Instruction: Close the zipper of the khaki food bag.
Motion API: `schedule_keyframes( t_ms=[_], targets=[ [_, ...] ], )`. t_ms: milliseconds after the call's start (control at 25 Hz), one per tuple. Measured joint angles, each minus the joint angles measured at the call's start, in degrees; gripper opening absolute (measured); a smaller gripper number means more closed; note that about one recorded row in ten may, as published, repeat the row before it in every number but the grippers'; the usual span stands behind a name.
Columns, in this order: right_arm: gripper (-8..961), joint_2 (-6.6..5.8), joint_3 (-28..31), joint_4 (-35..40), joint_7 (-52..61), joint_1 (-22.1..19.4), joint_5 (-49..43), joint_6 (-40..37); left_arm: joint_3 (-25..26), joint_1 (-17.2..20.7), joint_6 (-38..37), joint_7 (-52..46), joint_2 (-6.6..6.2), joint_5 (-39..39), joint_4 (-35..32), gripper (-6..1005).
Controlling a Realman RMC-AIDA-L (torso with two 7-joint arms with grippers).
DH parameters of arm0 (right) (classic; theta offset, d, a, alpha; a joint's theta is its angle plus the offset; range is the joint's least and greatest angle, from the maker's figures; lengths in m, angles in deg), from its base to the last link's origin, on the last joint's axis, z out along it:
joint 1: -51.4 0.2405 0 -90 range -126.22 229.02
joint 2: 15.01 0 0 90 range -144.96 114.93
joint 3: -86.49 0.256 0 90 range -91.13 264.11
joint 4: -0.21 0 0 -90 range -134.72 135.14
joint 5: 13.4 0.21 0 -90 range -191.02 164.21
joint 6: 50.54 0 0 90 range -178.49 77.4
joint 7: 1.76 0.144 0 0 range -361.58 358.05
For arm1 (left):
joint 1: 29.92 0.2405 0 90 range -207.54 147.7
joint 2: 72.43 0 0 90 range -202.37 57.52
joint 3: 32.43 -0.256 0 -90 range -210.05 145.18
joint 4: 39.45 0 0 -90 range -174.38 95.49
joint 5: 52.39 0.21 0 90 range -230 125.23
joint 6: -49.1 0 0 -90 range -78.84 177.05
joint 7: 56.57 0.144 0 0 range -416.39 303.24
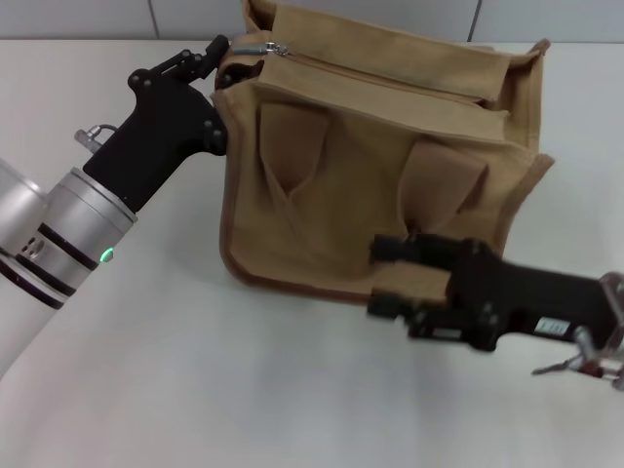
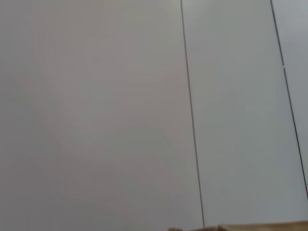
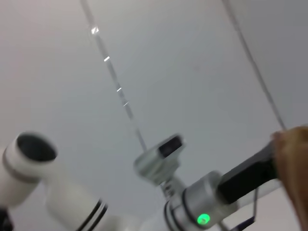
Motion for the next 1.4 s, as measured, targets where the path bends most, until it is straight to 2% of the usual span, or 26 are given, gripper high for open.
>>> schedule_keyframes(
  t_ms=[200, 400, 560, 600, 680, 760, 800, 920, 1200, 1400],
  targets=[
    [755, -0.05, 1.47, 2.28, 3.26, -1.27, 0.87, -2.64, 0.00, 0.62, -2.86, -0.03, -0.04, 0.03, 0.15, 126],
    [755, -0.05, 4.92, 3.79, 5.19, -1.60, 1.33, -8.30, -0.30, 0.95, -5.83, 0.09, 0.01, 0.03, 0.33, 26],
    [755, -0.12, 5.68, 8.34, 18.77, 0.08, 4.11, -11.13, -0.59, 0.64, -6.35, 0.11, 0.08, 0.71, 0.54, 28],
    [755, -0.26, 5.72, 11.07, 28.39, 1.56, 5.18, -11.67, -0.64, 0.49, -7.47, 0.12, 0.18, 2.30, 0.67, 28],
    [755, -0.44, 5.67, 12.16, 32.76, 2.35, 5.25, -11.55, -0.64, 0.47, -8.19, 0.12, 0.20, 2.88, 0.69, 29],
    [755, -1.12, 5.49, 13.97, 41.30, 4.14, 5.27, -10.46, -0.66, 0.45, -9.96, 0.13, 0.22, 4.03, 0.72, 30],
    [755, -1.92, 5.30, 14.48, 46.13, 5.58, 5.06, -8.86, -0.67, 0.45, -11.52, 0.17, 0.22, 5.02, 0.73, 30],
    [755, -2.28, 5.27, 14.56, 48.30, 6.28, 5.01, -7.11, -0.50, 0.88, -14.76, 1.85, 0.24, 7.65, 0.96, 31],
    [755, -2.21, 6.84, 14.25, 49.93, 5.80, 5.86, -2.91, -0.08, 2.21, -14.61, 4.14, 0.21, 8.10, 1.65, 34],
    [755, -2.22, 10.59, 13.65, 54.16, 7.08, 6.65, -2.91, -0.48, 2.53, -14.44, 4.07, 0.25, 8.18, 1.65, 36]
  ],
)
